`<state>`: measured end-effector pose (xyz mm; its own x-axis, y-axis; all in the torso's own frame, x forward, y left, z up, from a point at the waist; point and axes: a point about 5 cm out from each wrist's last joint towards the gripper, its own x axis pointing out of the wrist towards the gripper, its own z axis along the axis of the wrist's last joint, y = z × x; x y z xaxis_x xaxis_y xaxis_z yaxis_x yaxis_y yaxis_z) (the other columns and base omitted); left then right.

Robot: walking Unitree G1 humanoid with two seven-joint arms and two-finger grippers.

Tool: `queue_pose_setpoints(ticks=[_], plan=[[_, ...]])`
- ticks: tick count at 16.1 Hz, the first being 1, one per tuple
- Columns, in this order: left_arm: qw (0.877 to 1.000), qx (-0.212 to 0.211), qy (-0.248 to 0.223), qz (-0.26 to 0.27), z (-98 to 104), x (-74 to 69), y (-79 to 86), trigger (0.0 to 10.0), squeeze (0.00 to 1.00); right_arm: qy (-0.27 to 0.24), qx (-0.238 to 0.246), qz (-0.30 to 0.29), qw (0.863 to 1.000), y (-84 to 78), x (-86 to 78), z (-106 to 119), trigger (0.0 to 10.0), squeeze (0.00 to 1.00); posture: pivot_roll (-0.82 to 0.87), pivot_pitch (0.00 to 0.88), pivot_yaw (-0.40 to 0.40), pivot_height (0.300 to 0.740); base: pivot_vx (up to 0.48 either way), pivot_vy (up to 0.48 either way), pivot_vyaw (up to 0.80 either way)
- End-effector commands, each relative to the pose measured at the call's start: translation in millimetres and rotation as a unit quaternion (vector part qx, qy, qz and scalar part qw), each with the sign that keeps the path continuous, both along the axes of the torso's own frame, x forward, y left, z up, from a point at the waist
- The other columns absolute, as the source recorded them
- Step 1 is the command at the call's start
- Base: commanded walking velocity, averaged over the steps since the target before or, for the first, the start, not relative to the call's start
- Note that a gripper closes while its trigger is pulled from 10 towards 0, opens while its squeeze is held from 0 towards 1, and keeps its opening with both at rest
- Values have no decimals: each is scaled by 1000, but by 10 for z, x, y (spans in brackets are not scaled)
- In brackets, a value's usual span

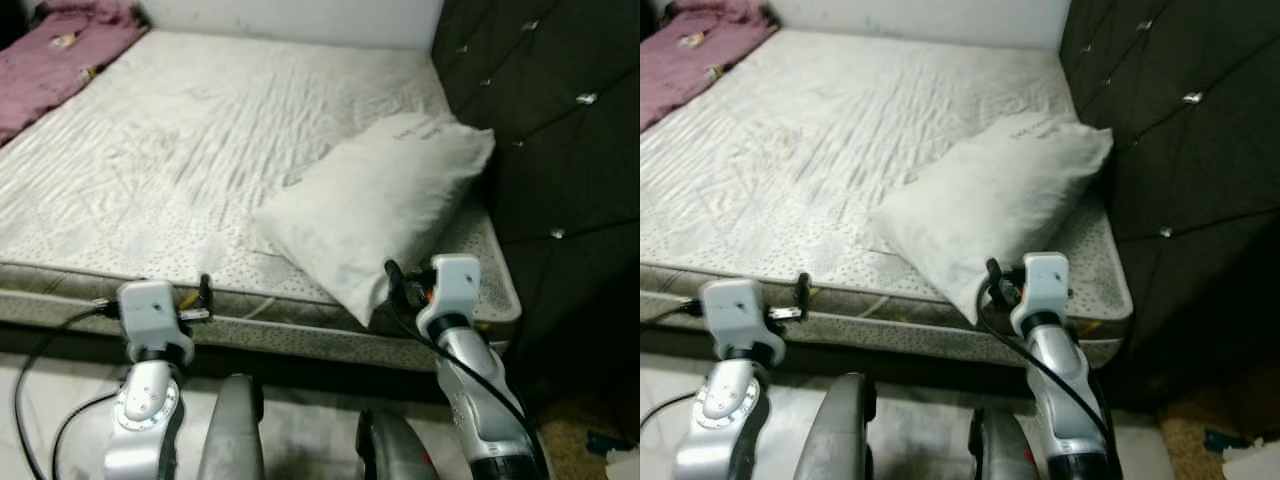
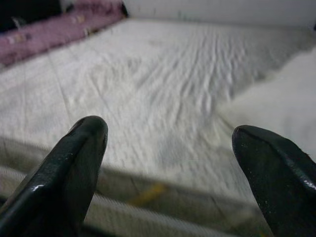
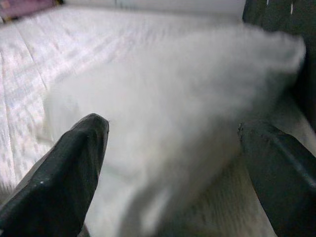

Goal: Clean up the room

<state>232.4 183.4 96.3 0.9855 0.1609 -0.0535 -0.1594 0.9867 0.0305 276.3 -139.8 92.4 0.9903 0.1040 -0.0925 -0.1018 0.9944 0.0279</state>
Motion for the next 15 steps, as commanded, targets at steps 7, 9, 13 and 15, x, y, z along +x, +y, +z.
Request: queue_pose_setpoints(ticks=[7, 9, 13, 15], plan=[[1000, -4, -13, -8, 71, 36, -32, 10000, 0, -11, 0, 9, 1000, 8, 13, 41, 10000, 0, 70, 18, -35, 580, 0, 0, 0], [1000, -5, -13, -8, 68, 37, -31, 10000, 0, -9, -2, 8, 1000, 8, 14, 38, 10000, 0, 71, 15, -36, 560, 0, 0, 0], [1000, -9, -14, -10, 64, 46, -33, 10000, 0, -9, -4, 8, 1000, 10, 20, 29, 10000, 0, 74, 8, -37, 555, 73, 0, 0], [1000, -10, -17, -14, 67, 48, -38, 10000, 0, -8, -4, 8, 1000, 11, 22, 26, 10000, 0, 74, 6, -36, 555, 411, 0, 0]])
